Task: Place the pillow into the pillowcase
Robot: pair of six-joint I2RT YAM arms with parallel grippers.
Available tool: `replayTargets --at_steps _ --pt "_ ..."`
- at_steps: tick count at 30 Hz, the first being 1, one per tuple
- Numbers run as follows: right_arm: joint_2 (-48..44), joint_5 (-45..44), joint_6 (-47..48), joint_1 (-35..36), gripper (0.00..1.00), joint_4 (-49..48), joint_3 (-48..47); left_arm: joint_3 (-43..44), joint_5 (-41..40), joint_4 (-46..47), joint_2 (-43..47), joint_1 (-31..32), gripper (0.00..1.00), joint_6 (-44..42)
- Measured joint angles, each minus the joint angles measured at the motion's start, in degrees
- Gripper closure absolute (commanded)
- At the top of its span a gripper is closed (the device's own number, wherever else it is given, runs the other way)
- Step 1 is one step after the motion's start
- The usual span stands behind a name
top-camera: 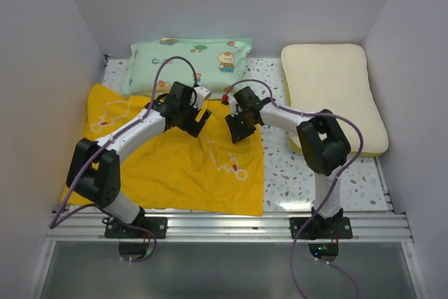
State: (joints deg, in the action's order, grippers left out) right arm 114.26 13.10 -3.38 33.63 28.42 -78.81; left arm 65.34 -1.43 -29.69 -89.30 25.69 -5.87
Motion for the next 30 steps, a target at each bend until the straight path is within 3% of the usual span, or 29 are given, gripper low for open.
replayTargets --at_steps 5,7,11,14,17,23,24,25,26,28,30 --pt "-0.4 0.1 -1.0 -0.1 0.82 -2.1 1.6 0.0 -3.5 3.5 -4.9 4.1 0.19 5.1" --pt "-0.4 0.1 -1.2 -0.2 0.87 -2.4 1.8 0.0 -5.0 4.4 -6.9 4.3 0.28 6.8" --pt "-0.5 0.0 -1.3 -0.3 1.0 -3.2 2.4 0.6 -8.4 4.3 -11.5 3.8 0.58 9.4" --pt "-0.7 -0.3 -1.4 -0.3 1.0 -3.6 2.8 0.7 -9.9 3.1 -13.3 2.6 0.81 10.0" --pt "-1.0 -0.6 -1.4 -0.3 1.0 -4.0 3.2 0.7 -10.0 2.3 -11.6 -0.1 0.96 9.3" --pt "-1.6 -1.5 -1.6 -0.2 1.0 -4.0 3.6 -1.9 -6.1 -0.2 -1.5 -5.3 1.0 7.1" --pt "-1.8 -1.3 -1.6 -0.2 0.92 -3.8 3.7 -2.3 -5.0 -0.2 0.0 -5.7 1.0 6.7" --pt "-2.1 -0.6 -1.9 -0.2 0.7 -3.6 3.9 -2.8 -3.6 -0.4 1.5 -5.9 1.0 6.2" --pt "-2.5 0.6 -2.4 -0.2 0.59 -3.2 4.0 -3.1 -1.3 -0.5 2.9 -5.8 1.0 5.7" --pt "-3.7 4.8 -3.7 -0.3 0.48 -2.8 4.0 -3.1 2.8 -0.6 3.8 -5.7 1.0 5.2" --pt "-5.5 9.6 -6.4 -0.3 0.47 -2.9 3.6 -3.1 7.1 -0.8 3.6 -5.7 1.0 5.0"
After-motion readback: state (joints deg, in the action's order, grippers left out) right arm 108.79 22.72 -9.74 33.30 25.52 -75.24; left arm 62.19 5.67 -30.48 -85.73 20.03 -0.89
